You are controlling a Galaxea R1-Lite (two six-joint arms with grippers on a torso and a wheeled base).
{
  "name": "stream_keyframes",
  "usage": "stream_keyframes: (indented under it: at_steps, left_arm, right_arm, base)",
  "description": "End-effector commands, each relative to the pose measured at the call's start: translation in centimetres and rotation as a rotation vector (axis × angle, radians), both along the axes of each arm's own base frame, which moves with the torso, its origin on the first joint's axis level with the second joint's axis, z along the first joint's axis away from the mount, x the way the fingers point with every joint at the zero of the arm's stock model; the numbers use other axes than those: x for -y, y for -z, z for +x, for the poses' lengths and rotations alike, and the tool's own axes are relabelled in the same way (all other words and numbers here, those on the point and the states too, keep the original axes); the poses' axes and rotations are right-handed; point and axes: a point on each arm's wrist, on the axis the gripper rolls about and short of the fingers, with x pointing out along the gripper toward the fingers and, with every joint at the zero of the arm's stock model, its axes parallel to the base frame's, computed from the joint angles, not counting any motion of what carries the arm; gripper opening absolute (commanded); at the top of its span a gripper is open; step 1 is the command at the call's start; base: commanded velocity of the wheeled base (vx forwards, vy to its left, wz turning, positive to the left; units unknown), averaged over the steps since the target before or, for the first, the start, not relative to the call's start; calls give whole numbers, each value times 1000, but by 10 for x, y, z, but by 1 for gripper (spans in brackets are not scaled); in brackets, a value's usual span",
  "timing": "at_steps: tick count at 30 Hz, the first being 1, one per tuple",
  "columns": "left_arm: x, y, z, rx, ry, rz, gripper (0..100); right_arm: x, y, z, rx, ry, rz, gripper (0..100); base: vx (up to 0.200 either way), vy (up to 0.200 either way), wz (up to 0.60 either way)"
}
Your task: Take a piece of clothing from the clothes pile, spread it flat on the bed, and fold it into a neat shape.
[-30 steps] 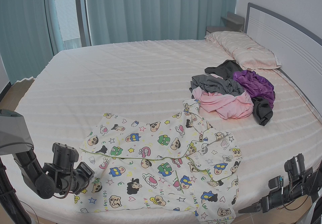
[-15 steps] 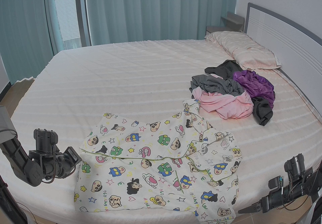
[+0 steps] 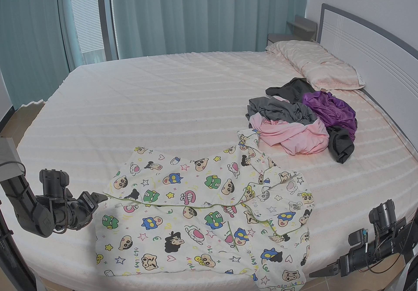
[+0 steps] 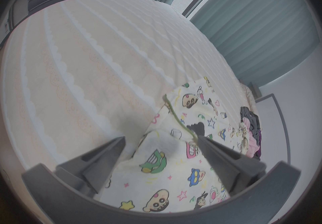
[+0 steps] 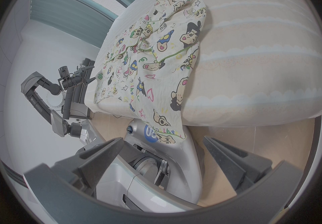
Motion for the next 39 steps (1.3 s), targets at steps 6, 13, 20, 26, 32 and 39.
stream_keyframes:
  at_steps: [6,13,20,26,32,39]
  left_arm:
    - [-19,-15,36,129,-42,-9,100]
    - [-21,-14,81,86,97,-131,100]
    - [-18,10,100,32,124,-156,100]
    - [-18,12,104,33,125,-153,100]
    - [-17,12,104,32,119,-142,100]
    - [-17,9,93,19,116,-144,100]
  right_arm:
    - [0,1,-5,-19,-2,-1,100]
    - [0,2,-5,-26,-3,-2,100]
    - [-1,2,-5,-26,-10,-2,100]
    - [-1,2,-5,-25,-11,-2,100]
    - [-1,2,-5,-25,-11,-2,100]
    - [-1,2,-5,-26,-11,-2,100]
  base:
    - [0,0,0]
    - [0,0,0]
    - [0,0,0]
    - [0,0,0]
    - [0,0,0]
    - [0,0,0]
